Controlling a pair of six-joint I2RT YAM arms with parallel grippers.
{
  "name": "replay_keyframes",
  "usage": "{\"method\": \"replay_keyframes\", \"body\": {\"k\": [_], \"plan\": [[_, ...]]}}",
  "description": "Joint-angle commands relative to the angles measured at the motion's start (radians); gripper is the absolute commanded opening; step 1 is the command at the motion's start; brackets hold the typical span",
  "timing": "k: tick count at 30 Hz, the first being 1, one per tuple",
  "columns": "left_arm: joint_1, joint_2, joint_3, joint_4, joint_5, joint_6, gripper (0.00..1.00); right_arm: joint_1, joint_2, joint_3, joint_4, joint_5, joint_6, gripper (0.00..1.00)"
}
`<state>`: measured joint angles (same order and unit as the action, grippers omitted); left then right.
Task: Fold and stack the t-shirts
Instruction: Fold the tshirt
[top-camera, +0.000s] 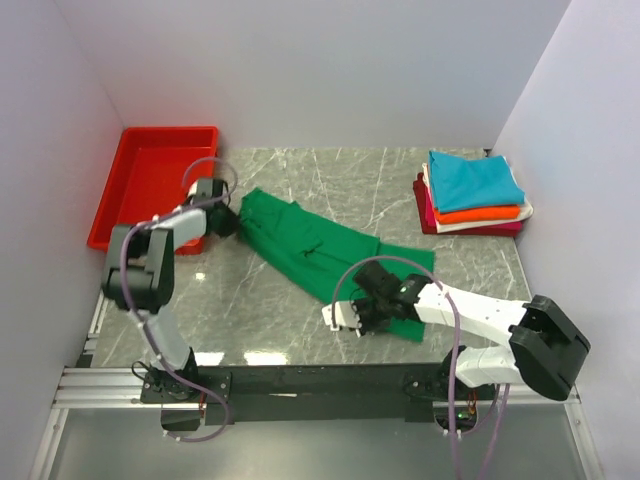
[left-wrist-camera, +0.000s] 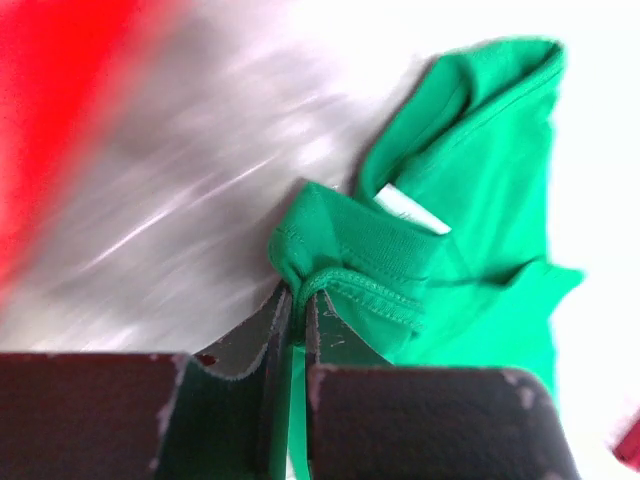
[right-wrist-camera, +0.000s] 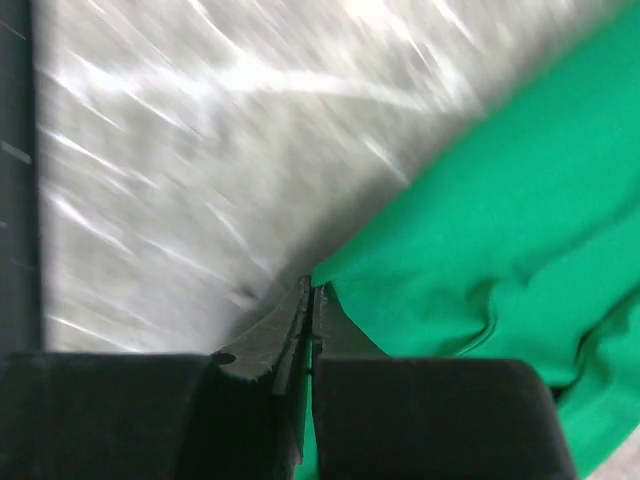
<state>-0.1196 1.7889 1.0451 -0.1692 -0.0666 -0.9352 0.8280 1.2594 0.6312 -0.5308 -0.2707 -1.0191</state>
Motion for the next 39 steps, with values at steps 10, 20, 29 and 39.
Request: {"method": "replay_keyframes", "body": {"k": [10,20,29,39], "plan": [[0.009,0.342,0.634,-0.160,0.297,0.286,0.01,0.076,0.032,0.229,-0.045,-0.027,0.304,0.35],[0.064,0.369,0.883,-0.358,0.139,0.432,0.50,-0.398,0.365,0.649,0.029,-0.200,0.583,0.43],[0.067,0.265,0.896,-0.385,0.142,0.547,0.65,-0.513,0.868,1.169,-0.054,-0.220,0.951,0.49],[0.066,-0.227,0.398,-0.170,0.307,0.553,0.67,-0.535,1.097,1.415,-0.175,-0.170,0.973,0.51]]}}
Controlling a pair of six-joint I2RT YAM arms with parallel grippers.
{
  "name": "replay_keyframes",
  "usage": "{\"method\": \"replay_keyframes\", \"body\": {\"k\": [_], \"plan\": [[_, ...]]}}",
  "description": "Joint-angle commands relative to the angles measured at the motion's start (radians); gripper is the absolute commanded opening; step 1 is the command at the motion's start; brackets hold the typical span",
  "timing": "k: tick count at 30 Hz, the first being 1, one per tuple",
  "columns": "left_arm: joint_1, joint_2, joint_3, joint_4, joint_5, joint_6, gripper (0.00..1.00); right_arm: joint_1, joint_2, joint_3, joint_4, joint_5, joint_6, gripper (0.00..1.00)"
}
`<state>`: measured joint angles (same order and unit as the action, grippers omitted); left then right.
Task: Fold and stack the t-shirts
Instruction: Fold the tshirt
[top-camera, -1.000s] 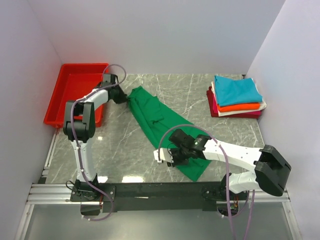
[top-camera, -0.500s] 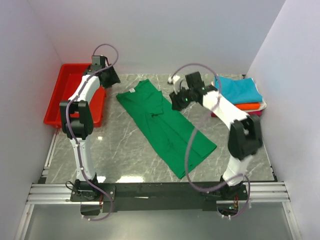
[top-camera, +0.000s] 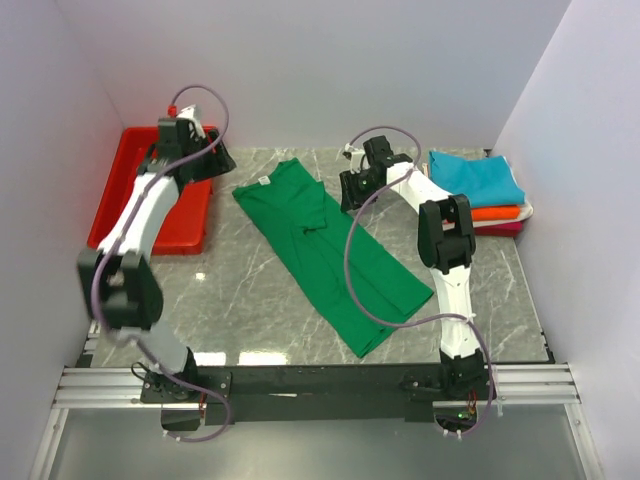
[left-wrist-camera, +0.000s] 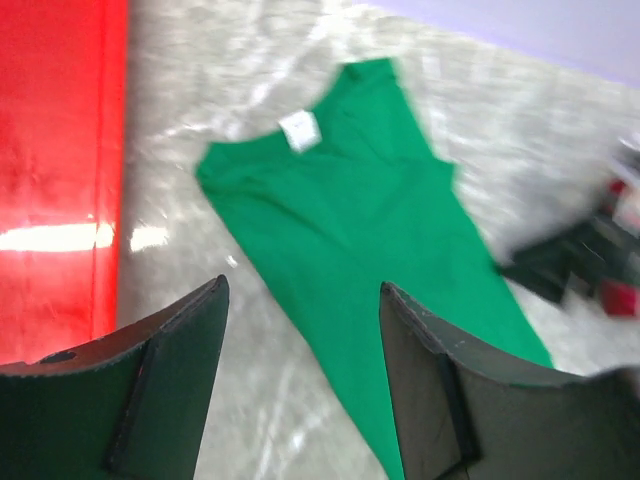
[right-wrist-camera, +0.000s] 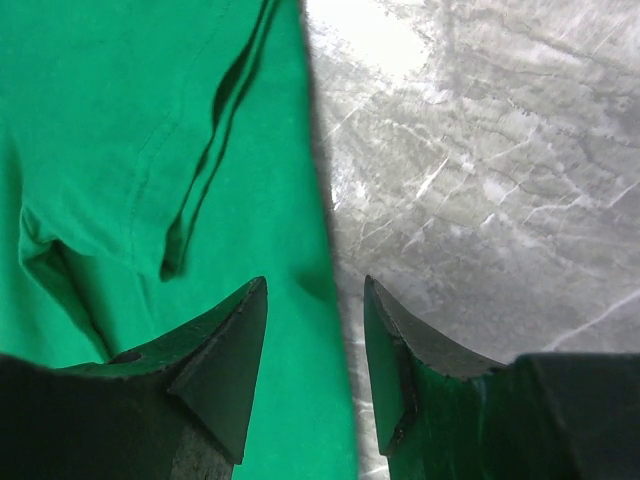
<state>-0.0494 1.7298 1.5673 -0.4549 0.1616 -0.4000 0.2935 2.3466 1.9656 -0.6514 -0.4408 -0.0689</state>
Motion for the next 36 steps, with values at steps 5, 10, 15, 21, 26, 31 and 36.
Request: {"method": "replay_keyframes", "body": {"k": [5,10,15,21,26,31,36], "plan": [[-0.004,-0.321,-0.331,0.137,0.147,-0.003,0.67,0.002,0.051,0.114,-0.097,-0.015,0.027,0.51],[-0.004,-0.455,-0.493,0.139,0.187,-0.025,0.67,0.012,0.075,0.131,-0.113,-0.010,0.030,0.48],[-0.004,-0.512,-0.587,0.130,0.214,-0.053,0.67,0.013,0.121,0.202,-0.154,-0.024,0.047,0.46],[-0.006,-0.587,-0.693,0.151,0.237,-0.103,0.66,0.013,0.137,0.216,-0.165,-0.042,0.060,0.37],[-0.006,-0.660,-0.759,0.156,0.246,-0.135,0.66,0.009,0.140,0.222,-0.188,-0.062,0.046,0.10],[-0.004,-0.693,-0.796,0.151,0.242,-0.142,0.66,-0.020,0.091,0.170,-0.157,-0.042,0.043,0.00],[-0.006,-0.697,-0.851,0.186,0.280,-0.172,0.66,-0.076,0.037,0.099,-0.130,0.003,0.040,0.00]]}}
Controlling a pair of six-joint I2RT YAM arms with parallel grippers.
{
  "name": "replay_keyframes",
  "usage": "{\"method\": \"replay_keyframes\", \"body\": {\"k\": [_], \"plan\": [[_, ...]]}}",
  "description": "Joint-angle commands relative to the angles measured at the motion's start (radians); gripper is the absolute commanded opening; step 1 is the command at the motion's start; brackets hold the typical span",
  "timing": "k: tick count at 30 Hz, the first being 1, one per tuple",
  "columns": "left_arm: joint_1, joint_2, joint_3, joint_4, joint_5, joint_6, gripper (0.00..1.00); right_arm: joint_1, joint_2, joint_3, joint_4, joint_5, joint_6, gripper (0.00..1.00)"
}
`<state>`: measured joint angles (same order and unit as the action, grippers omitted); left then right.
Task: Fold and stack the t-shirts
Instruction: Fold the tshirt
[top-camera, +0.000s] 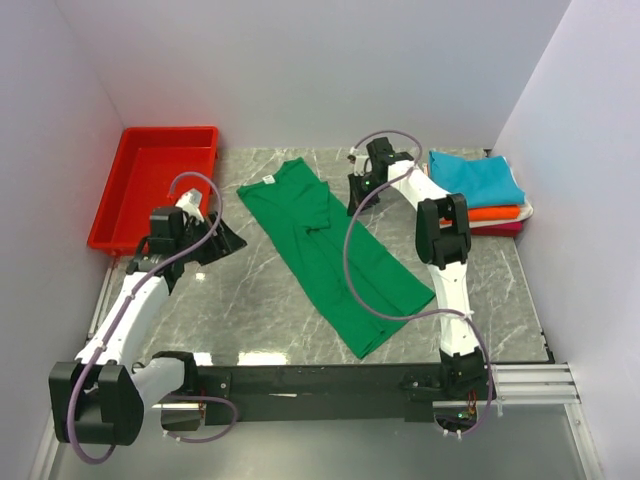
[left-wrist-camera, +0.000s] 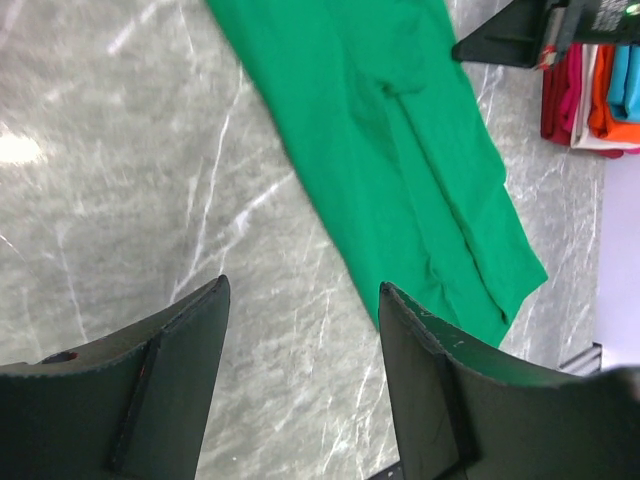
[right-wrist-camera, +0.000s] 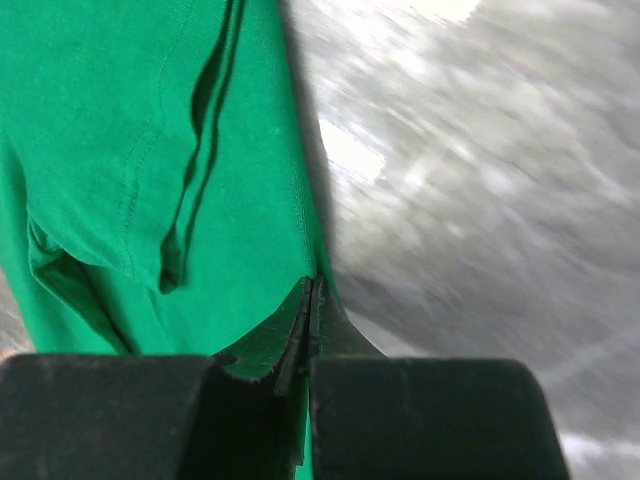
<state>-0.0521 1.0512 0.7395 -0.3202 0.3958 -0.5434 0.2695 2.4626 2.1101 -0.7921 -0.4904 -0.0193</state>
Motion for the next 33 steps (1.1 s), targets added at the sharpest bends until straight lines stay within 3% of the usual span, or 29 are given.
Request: {"method": "replay_keyframes", "body": {"k": [1,6,11,19,24,28,33], "plan": [[-0.006,-0.019,-0.029,0.059,0.051,-0.036,0.66,-0.062,-0.088,-0.061,0.016,0.062,-0.010,0.00],[-0.063,-0.013,-0.071,0.115,0.063,-0.075,0.66,-0.113,-0.163,-0.202,0.047,0.087,-0.047,0.00],[-0.216,0.033,-0.072,0.142,0.005,-0.102,0.66,-0.167,-0.258,-0.344,0.082,0.111,-0.093,0.01],[-0.360,0.014,-0.094,0.164,-0.104,-0.141,0.66,-0.197,-0.430,-0.498,0.116,0.179,-0.142,0.14],[-0.407,-0.144,-0.094,0.109,-0.314,-0.110,0.66,-0.194,-0.615,-0.591,0.149,0.243,-0.200,0.20],[-0.408,-0.267,-0.075,0.076,-0.359,-0.063,0.72,-0.185,-0.747,-0.691,0.169,0.224,-0.255,0.21],[-0.407,-0.313,-0.057,0.040,-0.365,-0.033,0.83,-0.129,-0.896,-0.797,0.143,0.156,-0.381,0.22]]}}
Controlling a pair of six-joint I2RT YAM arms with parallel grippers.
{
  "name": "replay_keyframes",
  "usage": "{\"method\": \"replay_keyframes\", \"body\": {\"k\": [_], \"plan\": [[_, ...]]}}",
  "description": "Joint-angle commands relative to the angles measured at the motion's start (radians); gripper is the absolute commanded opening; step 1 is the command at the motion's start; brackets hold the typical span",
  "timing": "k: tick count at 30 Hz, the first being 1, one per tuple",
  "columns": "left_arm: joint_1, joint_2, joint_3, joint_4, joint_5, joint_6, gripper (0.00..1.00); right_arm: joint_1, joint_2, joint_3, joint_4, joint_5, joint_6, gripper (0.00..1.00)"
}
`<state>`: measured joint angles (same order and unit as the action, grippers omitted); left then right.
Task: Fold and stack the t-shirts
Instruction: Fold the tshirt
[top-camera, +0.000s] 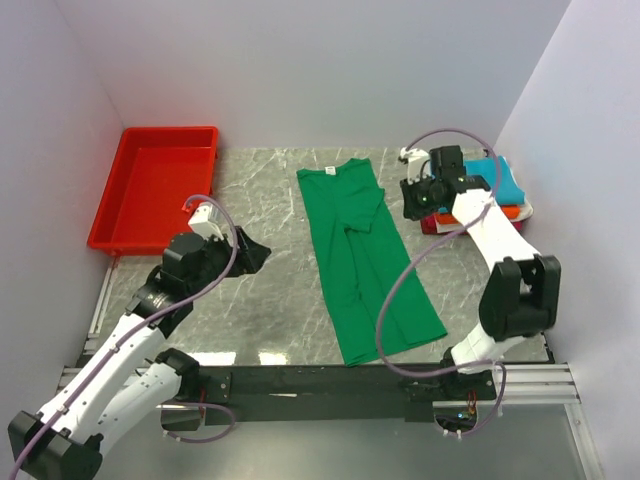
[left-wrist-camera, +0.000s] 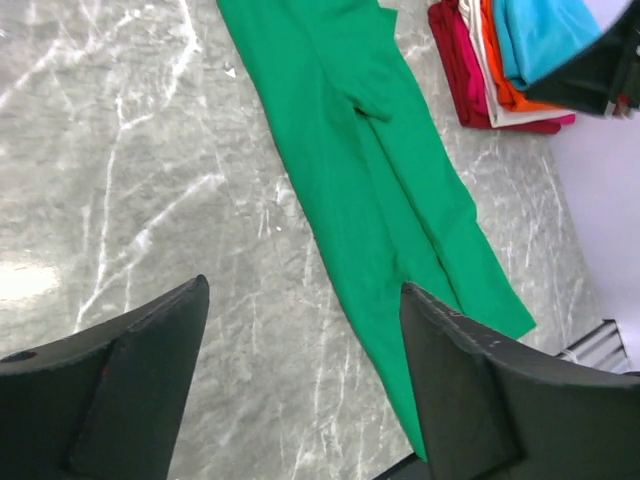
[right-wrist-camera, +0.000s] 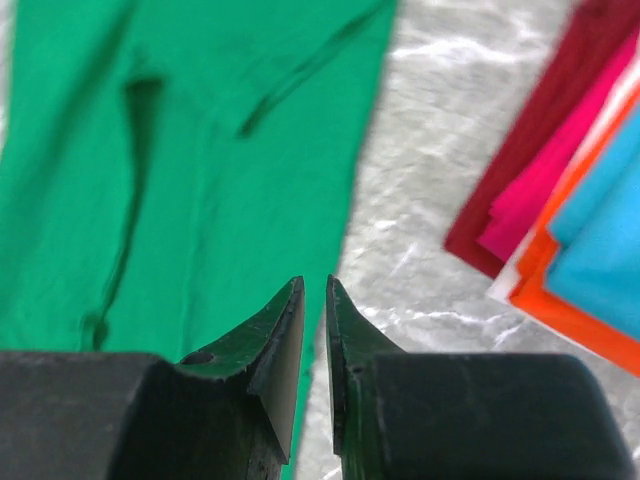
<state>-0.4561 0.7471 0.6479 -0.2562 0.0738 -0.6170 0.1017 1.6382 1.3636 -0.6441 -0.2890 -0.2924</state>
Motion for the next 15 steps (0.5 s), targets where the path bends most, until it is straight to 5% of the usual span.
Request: {"method": "replay_keyframes", "body": {"k": [1,8,15], "plan": [[-0.003,-0.014,0.035,-0.026,-0.045,0.043,0.85,0.074,-0.090,-0.082,-0.014,-0.065,-0.129,0.22],[-0.003,-0.032,0.044,-0.054,-0.069,0.037,0.87,0.326,-0.256,-0.262,0.029,-0.006,-0.143,0.24],[-0.003,-0.072,0.019,-0.075,-0.071,0.026,0.87,0.568,-0.258,-0.374,0.058,0.117,-0.096,0.26]]}}
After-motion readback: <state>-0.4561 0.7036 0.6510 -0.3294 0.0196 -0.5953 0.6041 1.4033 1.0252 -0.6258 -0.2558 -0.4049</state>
